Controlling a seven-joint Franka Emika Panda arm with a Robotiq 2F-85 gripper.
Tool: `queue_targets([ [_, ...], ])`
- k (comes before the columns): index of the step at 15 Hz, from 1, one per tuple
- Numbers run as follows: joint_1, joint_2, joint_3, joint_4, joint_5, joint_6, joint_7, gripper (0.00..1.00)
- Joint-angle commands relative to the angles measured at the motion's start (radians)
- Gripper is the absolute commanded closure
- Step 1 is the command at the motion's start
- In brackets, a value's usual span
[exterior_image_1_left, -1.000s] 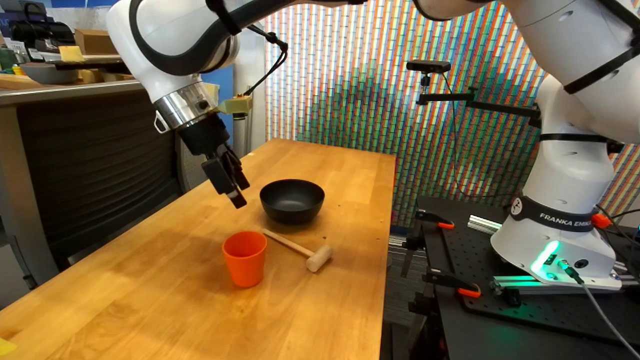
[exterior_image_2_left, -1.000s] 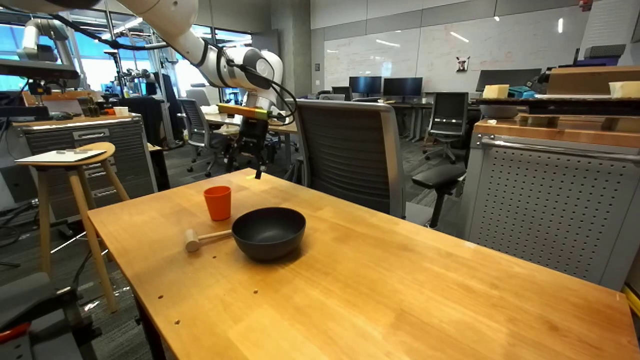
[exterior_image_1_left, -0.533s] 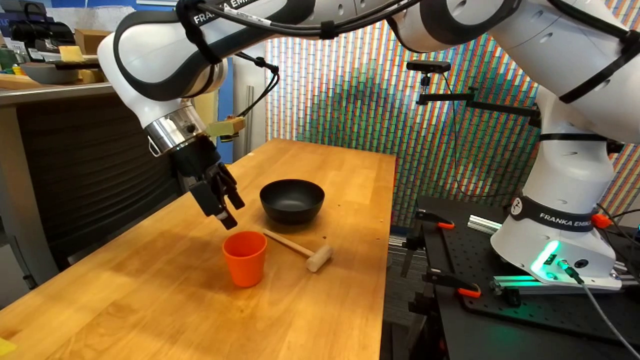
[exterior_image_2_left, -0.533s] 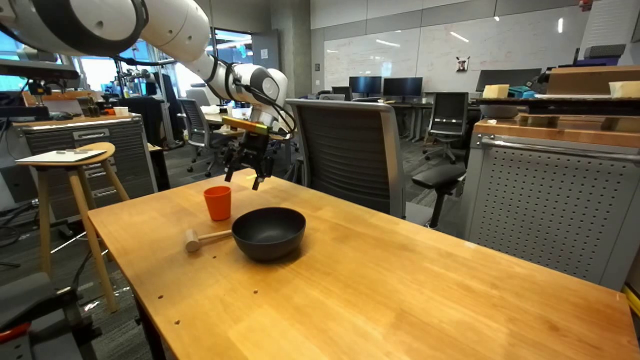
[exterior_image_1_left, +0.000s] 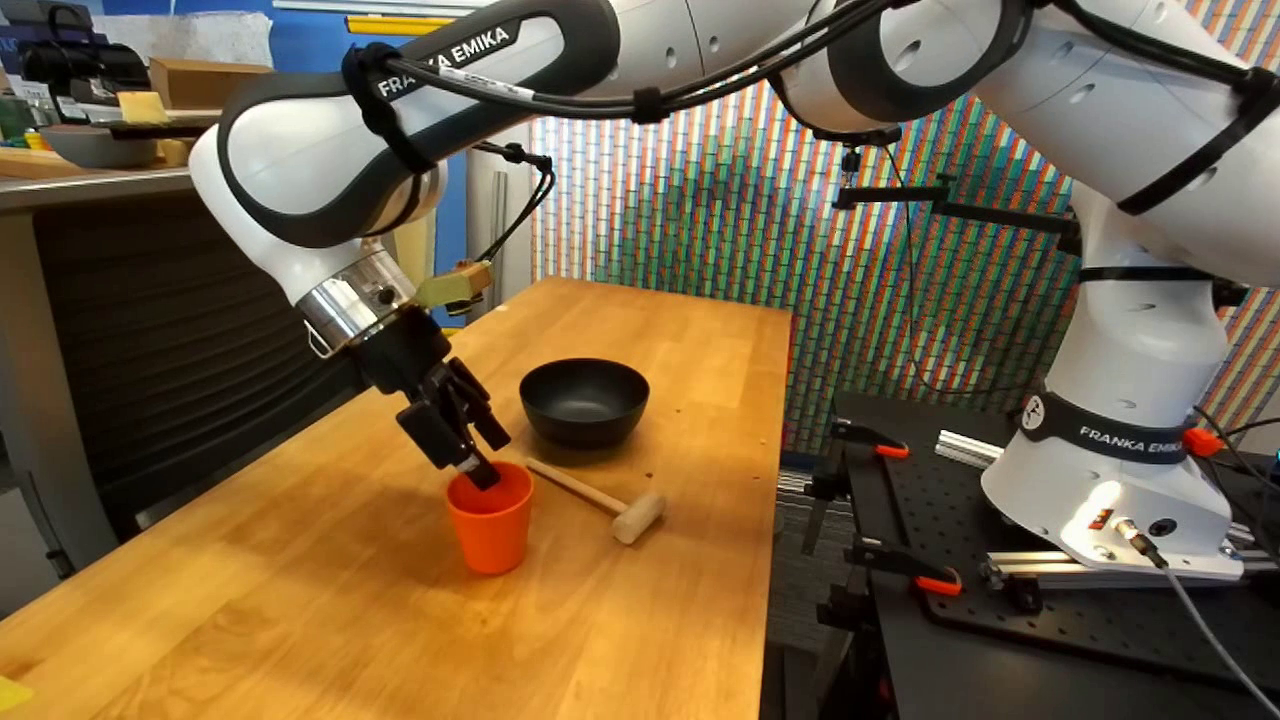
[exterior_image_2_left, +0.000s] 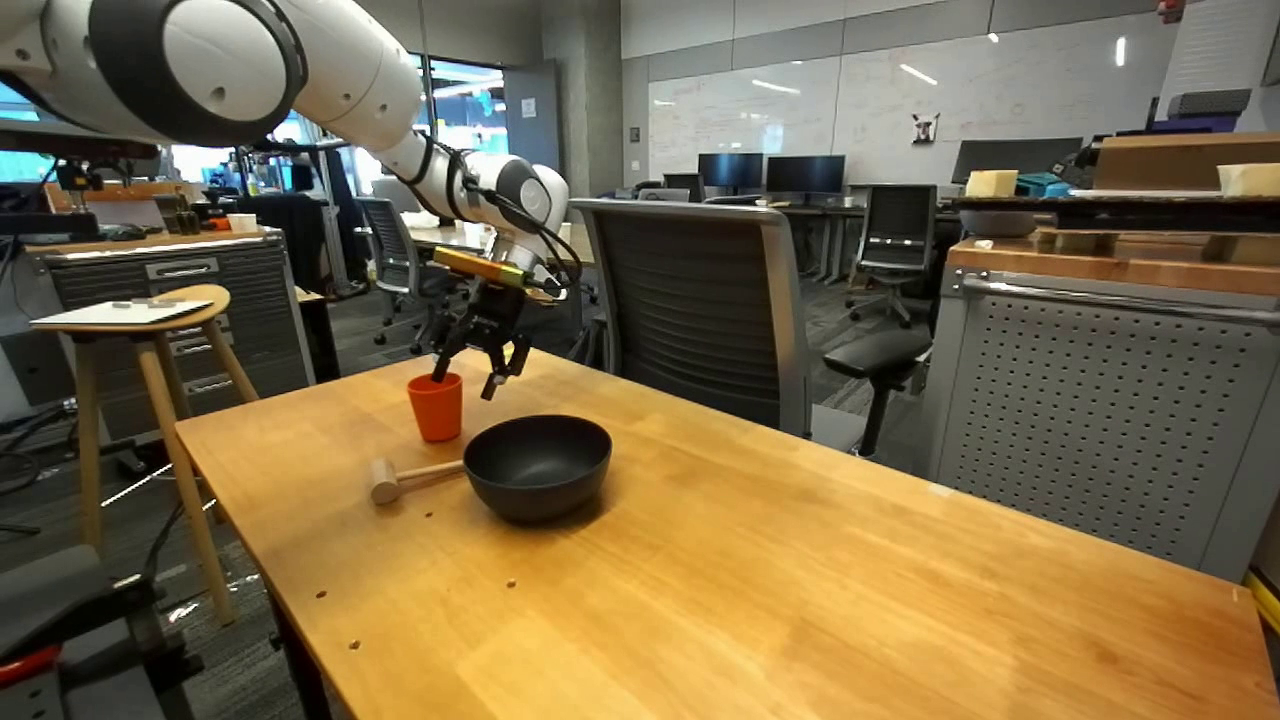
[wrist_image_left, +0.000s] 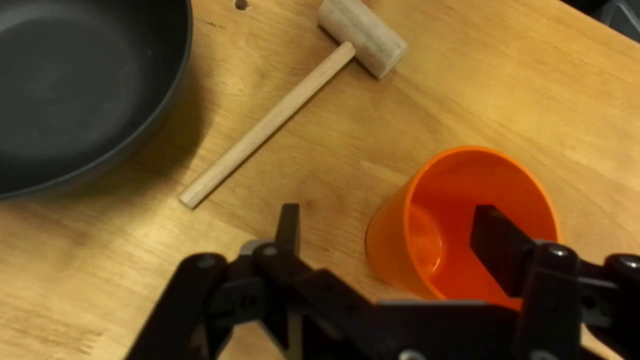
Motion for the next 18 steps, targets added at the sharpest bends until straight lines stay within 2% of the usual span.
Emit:
queue_targets([
  [1, -0.002, 0.015, 0.010, 0.033, 0.017, -0.009, 0.004, 0.44],
  [8, -0.010, 0.011, 0.013, 0.024, 0.017, -0.002, -0.010, 0.98],
  [12, -0.023, 0.000, 0.013, 0.013, 0.014, -0.010, -0.043, 0.99],
  [18, -0.092, -0.117, -0.009, -0.019, 0.012, -0.010, -0.038, 0.99],
])
